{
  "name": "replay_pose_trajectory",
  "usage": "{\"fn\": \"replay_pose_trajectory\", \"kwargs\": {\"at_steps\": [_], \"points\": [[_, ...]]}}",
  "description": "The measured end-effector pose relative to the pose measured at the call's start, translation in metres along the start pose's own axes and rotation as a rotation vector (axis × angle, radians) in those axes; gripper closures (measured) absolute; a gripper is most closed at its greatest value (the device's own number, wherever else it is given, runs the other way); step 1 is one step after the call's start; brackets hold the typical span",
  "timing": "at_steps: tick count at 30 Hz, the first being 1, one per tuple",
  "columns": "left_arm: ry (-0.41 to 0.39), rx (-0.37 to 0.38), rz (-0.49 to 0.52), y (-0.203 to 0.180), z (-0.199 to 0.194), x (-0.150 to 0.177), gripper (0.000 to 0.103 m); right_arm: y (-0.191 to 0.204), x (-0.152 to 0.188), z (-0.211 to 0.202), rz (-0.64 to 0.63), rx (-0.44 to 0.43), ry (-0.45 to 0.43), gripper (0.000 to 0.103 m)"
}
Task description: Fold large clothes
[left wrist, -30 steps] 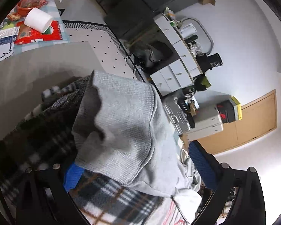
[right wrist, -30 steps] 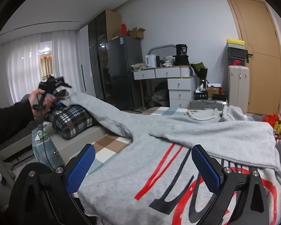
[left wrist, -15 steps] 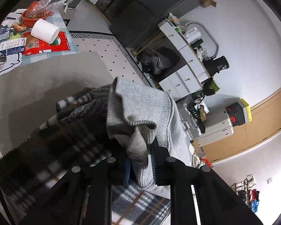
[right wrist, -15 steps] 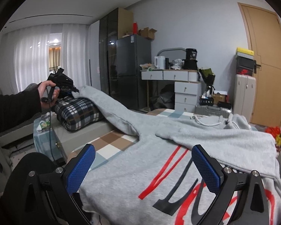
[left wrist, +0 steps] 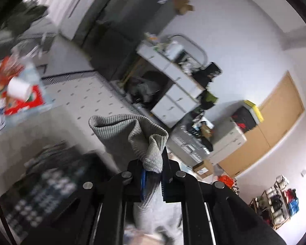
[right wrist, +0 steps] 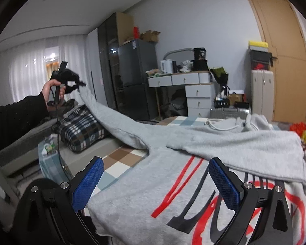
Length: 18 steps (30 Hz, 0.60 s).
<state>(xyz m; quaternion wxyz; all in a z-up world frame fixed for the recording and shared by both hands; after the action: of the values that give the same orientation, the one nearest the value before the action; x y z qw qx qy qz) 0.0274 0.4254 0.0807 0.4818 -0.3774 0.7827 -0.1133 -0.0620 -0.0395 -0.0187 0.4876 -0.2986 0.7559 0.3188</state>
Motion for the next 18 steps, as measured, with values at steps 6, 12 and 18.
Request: {"fn": "replay_pose_trajectory", "kwargs": {"at_steps": [6,12,18], "points": [[0.042,0.123,0.105,-0.096,0.016,0.013,0.097,-0.010,-0.006,-0.008,0.070,-0.027,-0.028,0.000],[0.120,0.275,0.250,-0.212,0.040,0.065,0.097,-0.030,-0.009,-0.012,0.110,0.165,-0.019,0.000],[0.320,0.434,0.350,-0.310,0.087,0.169,0.097,-0.092,-0.013,-0.049,0.230,0.416,-0.099,0.000]]}}
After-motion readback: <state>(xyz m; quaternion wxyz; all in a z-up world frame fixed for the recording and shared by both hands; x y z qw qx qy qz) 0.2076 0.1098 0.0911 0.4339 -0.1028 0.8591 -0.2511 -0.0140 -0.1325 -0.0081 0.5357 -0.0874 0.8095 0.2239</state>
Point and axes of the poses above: each gripper's, at about its wrist camera, not at the fingertips, and z roughly the way its jaws point, y to its left, x to its underside, the point moved 3 cm from there along z, roughly the way its jaws point, and after that the axes turned 7 degrees about -x, right-handed, at the moved point
